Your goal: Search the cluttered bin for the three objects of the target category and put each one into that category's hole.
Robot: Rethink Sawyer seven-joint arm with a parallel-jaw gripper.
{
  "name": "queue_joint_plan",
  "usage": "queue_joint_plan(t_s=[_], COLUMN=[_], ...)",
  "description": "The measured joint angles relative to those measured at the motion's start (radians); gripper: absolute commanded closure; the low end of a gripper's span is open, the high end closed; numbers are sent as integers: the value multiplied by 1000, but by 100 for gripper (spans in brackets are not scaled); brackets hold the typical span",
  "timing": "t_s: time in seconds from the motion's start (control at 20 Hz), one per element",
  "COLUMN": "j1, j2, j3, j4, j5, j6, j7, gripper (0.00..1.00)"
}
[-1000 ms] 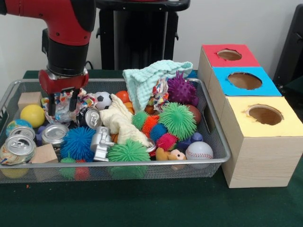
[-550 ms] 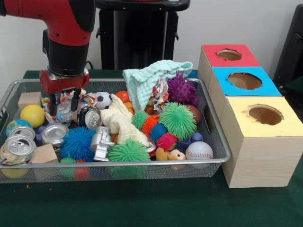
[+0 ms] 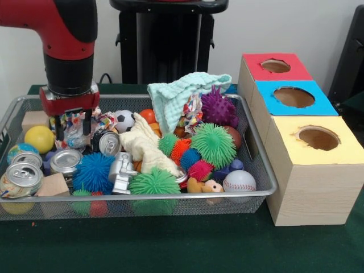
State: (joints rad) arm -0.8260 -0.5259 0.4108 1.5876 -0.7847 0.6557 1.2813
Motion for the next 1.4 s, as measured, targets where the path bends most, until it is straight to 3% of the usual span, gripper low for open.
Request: queue_joint_plan(t_s=[0.75,1.05,1.4], j1=[-29,-48,-45], j2=[77,95,105], j3=[0,2,-2], j4=[-93,-102,-103], j5=[81,123,123], j6=[74,80,80], j7=[0,-1,-1], gripper=[0,0,0])
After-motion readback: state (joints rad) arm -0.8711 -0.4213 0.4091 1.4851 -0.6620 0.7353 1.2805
